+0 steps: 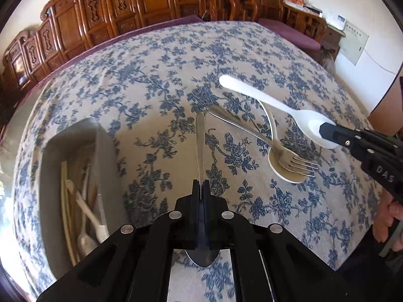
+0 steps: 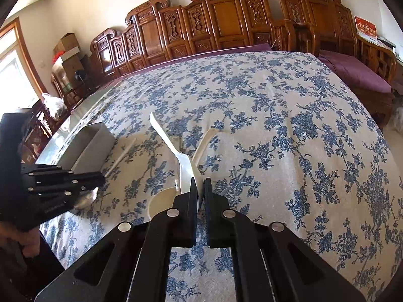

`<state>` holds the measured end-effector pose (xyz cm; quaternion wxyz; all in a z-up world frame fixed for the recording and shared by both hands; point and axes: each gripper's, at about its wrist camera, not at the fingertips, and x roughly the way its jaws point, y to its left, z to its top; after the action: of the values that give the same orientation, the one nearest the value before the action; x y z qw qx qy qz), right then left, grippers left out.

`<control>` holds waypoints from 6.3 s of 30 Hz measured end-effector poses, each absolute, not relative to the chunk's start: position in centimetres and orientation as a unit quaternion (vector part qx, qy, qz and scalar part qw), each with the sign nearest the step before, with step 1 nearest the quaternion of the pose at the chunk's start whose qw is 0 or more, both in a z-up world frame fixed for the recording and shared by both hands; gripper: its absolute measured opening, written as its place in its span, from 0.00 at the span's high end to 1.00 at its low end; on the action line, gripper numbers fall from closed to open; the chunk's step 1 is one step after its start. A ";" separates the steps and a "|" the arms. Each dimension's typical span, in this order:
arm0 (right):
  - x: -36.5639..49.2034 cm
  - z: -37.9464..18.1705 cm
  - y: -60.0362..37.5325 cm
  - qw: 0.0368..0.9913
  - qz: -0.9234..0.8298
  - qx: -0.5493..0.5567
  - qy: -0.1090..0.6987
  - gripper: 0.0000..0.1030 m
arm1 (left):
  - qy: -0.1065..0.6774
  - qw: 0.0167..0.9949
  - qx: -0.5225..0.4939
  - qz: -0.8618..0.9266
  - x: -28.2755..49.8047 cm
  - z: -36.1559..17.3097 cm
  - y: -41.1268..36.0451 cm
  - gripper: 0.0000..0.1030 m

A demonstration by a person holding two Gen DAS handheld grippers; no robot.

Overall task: Organize utensils
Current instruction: 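Carry the metal spoon into the tray and open the left tool while the right tool carries the white spoon, then lower the white plastic spoon into the metal tray and open the right tool, then move the right tool to the metal fork on the cloth and grasp it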

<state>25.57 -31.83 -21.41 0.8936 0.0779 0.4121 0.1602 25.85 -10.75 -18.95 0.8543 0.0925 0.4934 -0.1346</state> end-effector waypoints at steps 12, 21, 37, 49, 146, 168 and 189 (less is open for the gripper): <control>23.9 -18.8 -28.9 0.900 0.173 0.071 0.394 0.94 | 0.463 0.876 0.068 -0.116 24.3 -14.9 -6.3 0.99; 23.1 -17.5 -25.1 0.898 0.188 0.076 0.390 0.94 | 0.458 0.882 0.051 -0.093 25.0 -14.7 -1.5 0.98; 25.0 -17.5 -19.6 0.884 0.217 0.053 0.411 0.94 | 0.504 0.861 0.029 -0.067 28.3 -19.6 3.4 0.98; 24.3 -16.8 -17.6 0.885 0.224 0.034 0.407 0.94 | 0.506 0.859 0.020 -0.071 28.6 -20.5 3.6 0.98; 24.4 -18.1 -27.5 0.895 0.154 -0.017 0.419 0.69 | 0.414 0.900 0.010 -0.135 21.0 -10.8 -0.7 0.60; 31.8 -24.2 -23.6 0.842 0.204 -0.064 0.496 0.73 | 0.456 0.875 0.021 -0.157 24.0 -15.7 -5.7 0.59; 31.9 -25.4 -22.3 0.825 0.191 -0.091 0.525 0.92 | 0.459 0.872 0.017 -0.168 23.7 -16.0 -5.3 0.59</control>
<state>31.90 -22.30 -25.35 0.8246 -0.0909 0.5246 0.1911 23.71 -5.35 -16.03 0.8721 0.0175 0.4592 -0.1680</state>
